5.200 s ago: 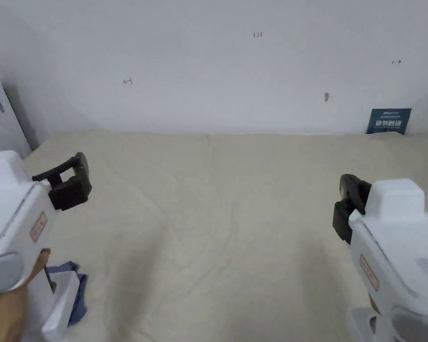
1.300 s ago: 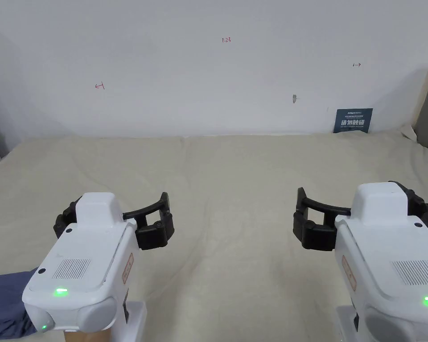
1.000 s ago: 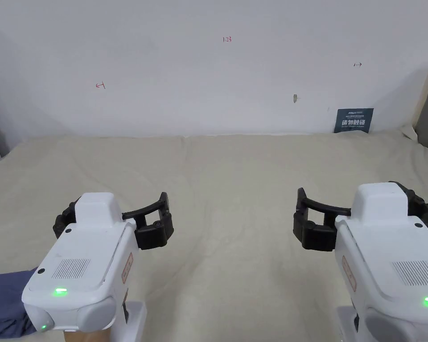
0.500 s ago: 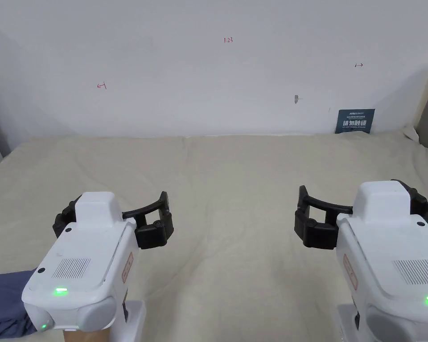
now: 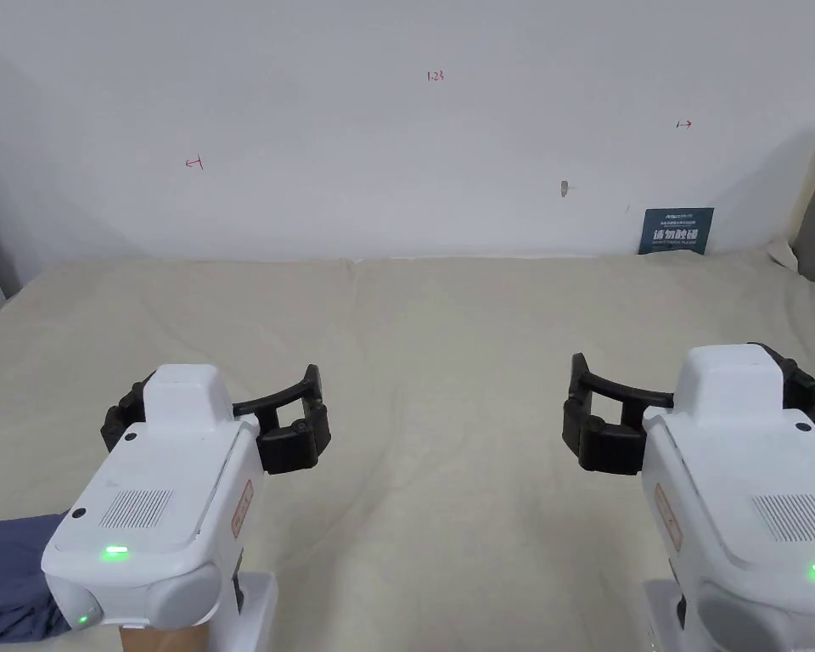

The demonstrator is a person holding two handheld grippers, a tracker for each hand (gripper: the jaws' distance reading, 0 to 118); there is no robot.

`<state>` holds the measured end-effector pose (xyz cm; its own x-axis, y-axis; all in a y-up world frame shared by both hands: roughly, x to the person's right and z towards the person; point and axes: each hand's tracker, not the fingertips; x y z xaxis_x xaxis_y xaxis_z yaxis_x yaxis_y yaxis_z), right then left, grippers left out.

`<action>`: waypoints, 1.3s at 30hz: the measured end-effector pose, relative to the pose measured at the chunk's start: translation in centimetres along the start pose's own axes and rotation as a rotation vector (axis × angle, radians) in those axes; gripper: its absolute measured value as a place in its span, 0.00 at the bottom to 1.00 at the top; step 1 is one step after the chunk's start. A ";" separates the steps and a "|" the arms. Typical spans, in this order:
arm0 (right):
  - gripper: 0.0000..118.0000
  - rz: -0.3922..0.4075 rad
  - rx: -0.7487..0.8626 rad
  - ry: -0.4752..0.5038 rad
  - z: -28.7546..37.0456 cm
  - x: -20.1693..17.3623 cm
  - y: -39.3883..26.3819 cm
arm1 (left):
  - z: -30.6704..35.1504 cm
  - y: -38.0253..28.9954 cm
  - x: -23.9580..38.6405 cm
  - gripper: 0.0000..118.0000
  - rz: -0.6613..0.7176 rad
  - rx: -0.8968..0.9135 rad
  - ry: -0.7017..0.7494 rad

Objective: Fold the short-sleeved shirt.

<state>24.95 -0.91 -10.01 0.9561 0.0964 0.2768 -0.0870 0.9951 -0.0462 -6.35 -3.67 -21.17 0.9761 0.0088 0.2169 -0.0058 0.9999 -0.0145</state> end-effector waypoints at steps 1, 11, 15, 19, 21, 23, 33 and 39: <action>1.00 0.002 -0.002 -0.001 -0.1 0.1 -0.1 | 0.0 0.0 0.0 1.00 0.001 -0.001 0.000; 1.00 -0.015 -0.033 -0.015 -0.6 -0.1 -0.3 | -0.1 0.0 -0.1 1.00 0.001 -0.009 0.003; 1.00 -0.078 -0.084 -0.068 -1.1 -0.1 -0.4 | -0.1 0.0 -0.1 1.00 0.006 -0.011 -0.001; 1.00 -0.231 -0.319 -0.132 -2.4 0.6 0.1 | -0.2 -0.1 -0.2 1.00 0.012 -0.018 -0.007; 1.00 -0.293 -0.421 -0.150 -2.8 0.9 0.2 | -0.2 -0.1 -0.3 1.00 0.016 -0.021 -0.010; 1.00 -0.345 -0.491 -0.154 -2.9 1.2 0.3 | -0.2 -0.1 -0.3 1.00 0.019 -0.021 -0.012; 1.00 -0.388 -0.613 -0.129 -2.2 0.4 1.1 | -0.1 -0.3 -0.5 1.00 0.026 -0.032 -0.014; 1.00 -0.325 -0.563 -0.115 -2.2 0.1 1.0 | -0.1 -0.4 -0.6 1.00 0.026 -0.036 -0.001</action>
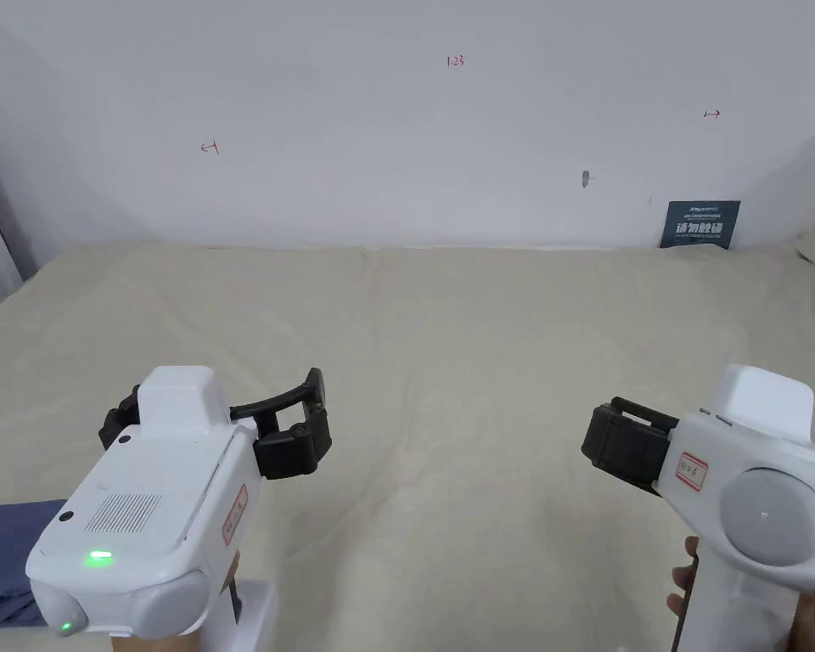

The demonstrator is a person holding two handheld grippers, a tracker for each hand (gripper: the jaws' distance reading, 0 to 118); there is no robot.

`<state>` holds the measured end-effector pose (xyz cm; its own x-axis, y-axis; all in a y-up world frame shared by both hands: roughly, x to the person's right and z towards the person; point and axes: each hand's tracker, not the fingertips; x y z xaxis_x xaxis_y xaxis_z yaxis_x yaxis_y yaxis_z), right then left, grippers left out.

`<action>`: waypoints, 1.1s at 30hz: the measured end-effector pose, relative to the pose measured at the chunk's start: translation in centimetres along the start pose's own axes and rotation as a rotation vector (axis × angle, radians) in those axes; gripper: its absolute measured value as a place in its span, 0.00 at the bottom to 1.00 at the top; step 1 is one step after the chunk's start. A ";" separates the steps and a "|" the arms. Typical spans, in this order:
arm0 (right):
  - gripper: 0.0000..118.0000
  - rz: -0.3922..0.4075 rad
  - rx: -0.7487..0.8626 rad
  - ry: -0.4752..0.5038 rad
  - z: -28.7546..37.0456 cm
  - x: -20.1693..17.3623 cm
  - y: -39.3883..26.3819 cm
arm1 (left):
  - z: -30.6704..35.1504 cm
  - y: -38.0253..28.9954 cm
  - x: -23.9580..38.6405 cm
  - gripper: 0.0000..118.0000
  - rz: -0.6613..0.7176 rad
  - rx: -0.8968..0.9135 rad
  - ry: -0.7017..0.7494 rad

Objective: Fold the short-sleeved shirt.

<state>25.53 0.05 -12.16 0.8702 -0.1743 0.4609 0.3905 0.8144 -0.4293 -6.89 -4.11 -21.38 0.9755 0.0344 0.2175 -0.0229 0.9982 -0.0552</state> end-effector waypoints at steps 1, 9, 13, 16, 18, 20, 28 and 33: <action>1.00 0.007 0.001 -0.001 0.0 -0.1 0.0 | 0.0 0.0 0.0 1.00 0.002 0.000 0.000; 1.00 -0.011 0.007 -0.014 -1.1 0.3 -0.3 | 0.0 -0.2 -0.1 1.00 -0.002 -0.007 0.003; 1.00 -0.020 0.032 0.010 -2.0 0.9 -0.4 | -0.1 -0.4 -0.3 1.00 -0.006 -0.011 0.005; 1.00 -0.013 0.038 -0.003 -2.4 0.8 -0.5 | -0.3 -0.5 -0.4 1.00 -0.005 -0.015 0.006; 1.00 0.001 0.081 0.013 -2.6 1.0 -0.8 | -0.4 -0.6 -0.5 1.00 -0.002 -0.016 0.007; 1.00 0.013 0.167 0.053 -2.4 1.1 -1.2 | -0.4 -0.7 -0.5 1.00 -0.002 -0.018 0.009; 1.00 0.119 0.569 0.089 -1.7 1.1 -3.3 | -0.2 -0.7 -0.5 1.00 -0.008 -0.017 0.016; 1.00 0.205 0.626 0.067 -1.2 0.8 -3.8 | -0.2 -0.7 -0.4 1.00 -0.011 -0.017 0.019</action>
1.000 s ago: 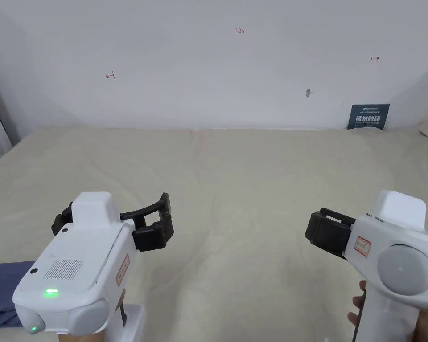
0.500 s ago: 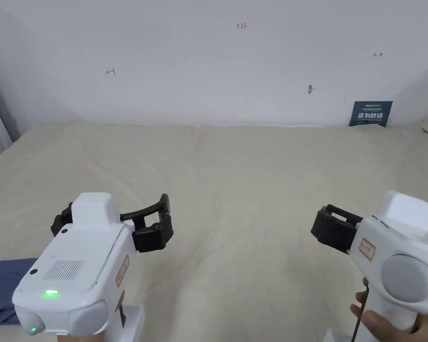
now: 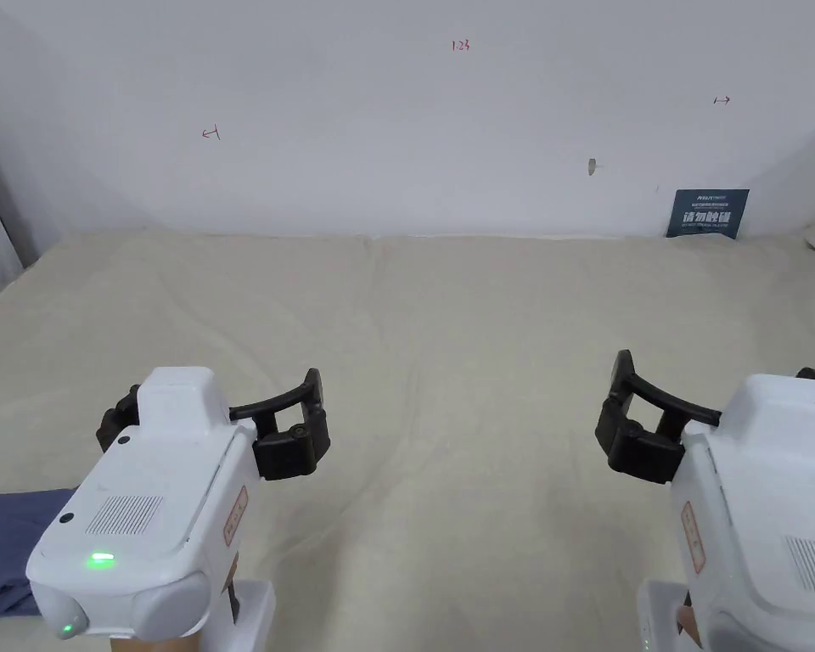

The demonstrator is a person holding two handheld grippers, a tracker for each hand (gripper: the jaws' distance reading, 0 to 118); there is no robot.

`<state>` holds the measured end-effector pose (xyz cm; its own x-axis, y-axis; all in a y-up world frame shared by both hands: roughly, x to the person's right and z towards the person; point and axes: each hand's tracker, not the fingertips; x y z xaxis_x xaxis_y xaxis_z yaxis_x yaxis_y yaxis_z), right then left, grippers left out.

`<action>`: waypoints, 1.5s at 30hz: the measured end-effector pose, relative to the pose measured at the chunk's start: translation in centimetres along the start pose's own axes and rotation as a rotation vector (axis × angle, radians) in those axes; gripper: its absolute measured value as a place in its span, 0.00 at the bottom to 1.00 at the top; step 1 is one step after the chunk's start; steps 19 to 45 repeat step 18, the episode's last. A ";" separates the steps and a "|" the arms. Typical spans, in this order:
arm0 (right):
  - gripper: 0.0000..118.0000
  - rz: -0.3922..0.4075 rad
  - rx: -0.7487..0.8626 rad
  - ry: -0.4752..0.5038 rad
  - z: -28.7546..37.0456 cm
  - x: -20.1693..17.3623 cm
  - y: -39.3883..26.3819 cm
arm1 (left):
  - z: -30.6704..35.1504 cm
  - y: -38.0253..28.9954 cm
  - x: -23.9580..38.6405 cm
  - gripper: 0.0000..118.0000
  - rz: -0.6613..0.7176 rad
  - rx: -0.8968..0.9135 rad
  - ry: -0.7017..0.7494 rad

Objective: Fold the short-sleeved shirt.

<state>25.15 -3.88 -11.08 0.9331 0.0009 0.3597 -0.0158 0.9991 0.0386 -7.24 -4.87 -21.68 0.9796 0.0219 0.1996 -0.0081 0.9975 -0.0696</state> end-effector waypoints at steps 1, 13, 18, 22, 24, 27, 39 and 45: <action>1.00 0.008 -0.001 0.007 0.0 0.0 0.0 | 0.0 0.0 0.0 1.00 -0.002 0.001 0.000; 1.00 0.017 -0.030 0.024 -0.6 0.2 -0.6 | -0.7 -0.4 0.6 1.00 -0.014 -0.019 -0.008; 1.00 0.015 -0.040 0.026 -0.9 0.3 -0.8 | -1.1 -0.6 0.7 1.00 -0.009 -0.026 -0.015; 1.00 0.015 -0.040 0.026 -0.9 0.3 -0.8 | -1.1 -0.6 0.7 1.00 -0.009 -0.026 -0.015; 1.00 0.015 -0.040 0.026 -0.9 0.3 -0.8 | -1.1 -0.6 0.7 1.00 -0.009 -0.026 -0.015; 1.00 0.015 -0.040 0.026 -0.9 0.3 -0.8 | -1.1 -0.6 0.7 1.00 -0.009 -0.026 -0.015; 1.00 0.015 -0.040 0.026 -0.9 0.3 -0.8 | -1.1 -0.6 0.7 1.00 -0.009 -0.026 -0.015; 1.00 0.015 -0.040 0.026 -0.9 0.3 -0.8 | -1.1 -0.6 0.7 1.00 -0.009 -0.026 -0.015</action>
